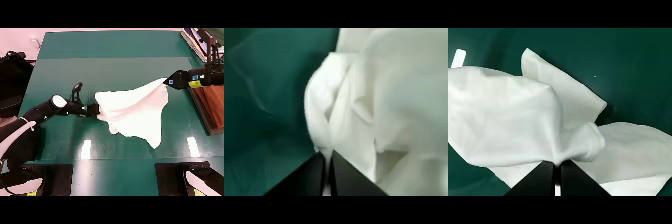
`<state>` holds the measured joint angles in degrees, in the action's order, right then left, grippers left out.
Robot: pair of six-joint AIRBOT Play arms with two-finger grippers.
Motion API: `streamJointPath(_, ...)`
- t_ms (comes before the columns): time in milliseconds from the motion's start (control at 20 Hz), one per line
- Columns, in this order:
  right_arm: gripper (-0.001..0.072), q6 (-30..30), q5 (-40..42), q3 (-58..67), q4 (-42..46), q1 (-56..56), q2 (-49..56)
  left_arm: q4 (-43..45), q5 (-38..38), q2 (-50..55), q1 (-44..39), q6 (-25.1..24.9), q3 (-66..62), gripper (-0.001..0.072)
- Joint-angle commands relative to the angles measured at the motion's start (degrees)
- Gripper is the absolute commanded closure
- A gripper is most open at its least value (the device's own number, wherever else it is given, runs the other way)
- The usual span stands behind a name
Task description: Fold the shirts.
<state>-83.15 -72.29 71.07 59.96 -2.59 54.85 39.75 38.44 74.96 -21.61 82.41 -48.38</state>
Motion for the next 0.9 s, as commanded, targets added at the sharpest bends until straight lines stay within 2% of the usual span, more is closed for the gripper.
streamJointPath(0,0.0696,0.04,-1.49,3.06,0.07,1.77,-1.86,-0.07,4.76,-2.51,4.59,-1.14,-9.14,0.0679)
streamJointPath(300,0.0696,0.07,-9.64,28.28,0.09,5.09,-1.92,11.41,9.75,-21.11,18.10,-1.90,-38.34,0.0679)
streamJointPath(450,0.0696,0.04,-12.81,40.87,0.15,7.04,-1.99,19.17,12.83,-27.21,19.15,-1.90,-54.38,0.0680)
streamJointPath(550,0.0696,-0.17,-13.84,46.18,0.15,9.25,-2.03,22.56,16.87,-27.30,19.15,-1.90,-64.54,0.0680)
streamJointPath(700,0.0696,-0.90,-16.41,50.58,0.04,14.27,-2.12,25.05,15.96,-27.30,19.15,-1.92,-71.69,0.0680)
streamJointPath(850,0.0697,-1.07,-16.79,48.98,0.00,18.01,-3.17,25.57,14.19,-26.91,19.15,-1.90,-71.80,0.0681)
